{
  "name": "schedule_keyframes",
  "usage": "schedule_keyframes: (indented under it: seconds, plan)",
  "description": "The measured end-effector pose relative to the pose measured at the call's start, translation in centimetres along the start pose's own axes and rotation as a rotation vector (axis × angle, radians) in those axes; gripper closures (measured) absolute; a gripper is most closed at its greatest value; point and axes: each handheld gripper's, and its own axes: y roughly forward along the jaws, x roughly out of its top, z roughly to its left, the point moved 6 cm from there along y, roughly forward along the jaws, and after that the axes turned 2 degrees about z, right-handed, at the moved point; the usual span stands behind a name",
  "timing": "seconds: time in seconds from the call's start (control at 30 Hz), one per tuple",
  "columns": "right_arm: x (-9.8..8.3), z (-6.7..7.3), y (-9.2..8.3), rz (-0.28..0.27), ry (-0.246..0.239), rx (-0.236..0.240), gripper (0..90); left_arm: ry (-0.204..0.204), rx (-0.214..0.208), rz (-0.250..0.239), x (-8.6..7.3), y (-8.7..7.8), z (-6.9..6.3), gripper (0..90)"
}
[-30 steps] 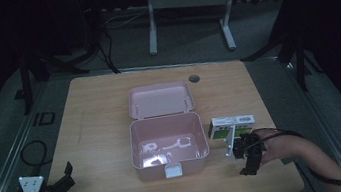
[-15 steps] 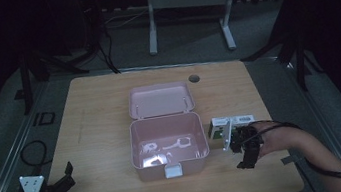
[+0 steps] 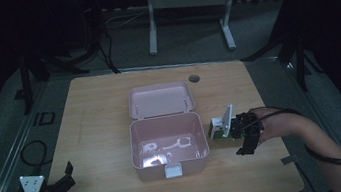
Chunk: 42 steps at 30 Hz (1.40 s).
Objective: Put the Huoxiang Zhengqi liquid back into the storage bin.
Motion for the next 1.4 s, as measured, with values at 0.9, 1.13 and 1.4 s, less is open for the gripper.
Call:
schedule_keyframes:
  seconds: [0.9, 1.13, 1.4]
  plan:
    - [-0.1, -6.8, 0.5, 0.072, 0.041, -0.047, 33.7, 0.013, -0.001, 0.007, 0.0, 0.0, -0.1, 1.6]
    - [0.1, -7.4, 1.6, 0.093, 0.026, -0.039, 39.2, 0.018, -0.003, 0.012, -0.1, 0.1, -0.2, 1.6]
    - [0.2, -8.3, 3.7, 0.114, 0.008, -0.040, 47.5, 0.024, -0.002, 0.014, -0.1, 0.1, -0.2, 1.6]
